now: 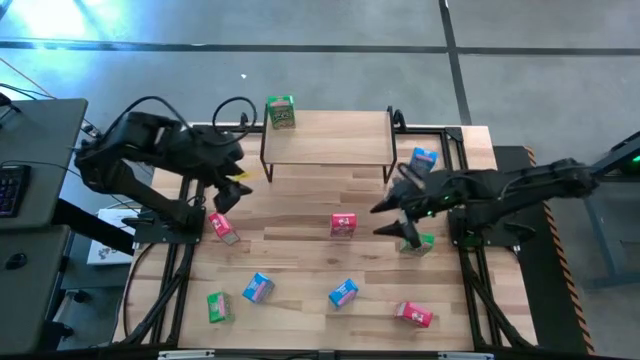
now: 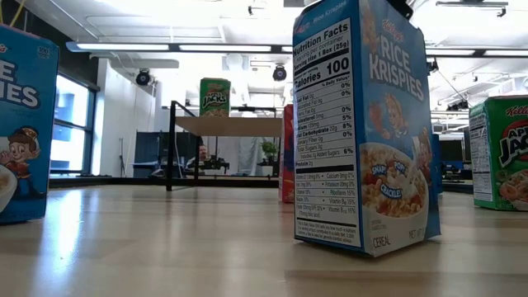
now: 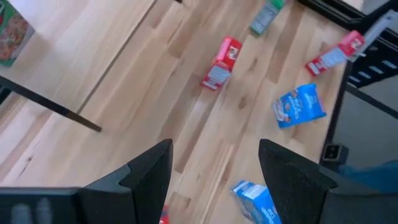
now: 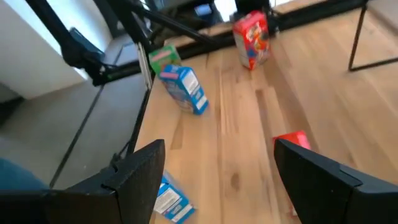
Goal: Stack cereal on shelf
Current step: Put the right red cereal box on the shelf
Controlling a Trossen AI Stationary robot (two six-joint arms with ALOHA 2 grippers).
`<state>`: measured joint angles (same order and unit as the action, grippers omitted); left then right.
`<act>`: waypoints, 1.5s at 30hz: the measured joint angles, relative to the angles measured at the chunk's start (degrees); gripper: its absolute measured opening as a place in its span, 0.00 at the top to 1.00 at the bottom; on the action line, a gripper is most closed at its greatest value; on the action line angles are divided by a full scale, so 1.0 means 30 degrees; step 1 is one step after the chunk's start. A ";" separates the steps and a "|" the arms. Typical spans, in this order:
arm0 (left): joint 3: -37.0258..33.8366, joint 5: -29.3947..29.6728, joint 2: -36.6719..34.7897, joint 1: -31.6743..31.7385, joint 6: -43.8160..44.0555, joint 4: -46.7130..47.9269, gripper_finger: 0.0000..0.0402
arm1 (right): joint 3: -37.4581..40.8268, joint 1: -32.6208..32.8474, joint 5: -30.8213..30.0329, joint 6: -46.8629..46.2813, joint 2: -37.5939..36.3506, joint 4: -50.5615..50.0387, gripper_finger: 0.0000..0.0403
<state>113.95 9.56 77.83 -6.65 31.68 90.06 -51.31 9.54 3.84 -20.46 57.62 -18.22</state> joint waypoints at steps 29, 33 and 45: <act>0.0007 0.0510 -0.0870 -0.0461 -0.0510 -0.0015 0.43 | -0.1305 0.0144 -0.6290 0.2375 0.8589 0.0014 0.27; 0.0007 0.0510 -0.0870 -0.0461 -0.0498 -0.0015 0.43 | -0.1305 -0.0387 -0.6273 0.2845 0.8693 -0.0175 0.27; 0.0007 0.0517 -0.0870 -0.0454 -0.0503 -0.0015 0.43 | -0.1233 -0.1055 -0.4806 0.2998 0.8831 -0.1041 0.27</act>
<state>113.97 11.11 75.22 -8.01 30.17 90.02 -55.00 6.37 -10.57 -11.46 84.12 -21.34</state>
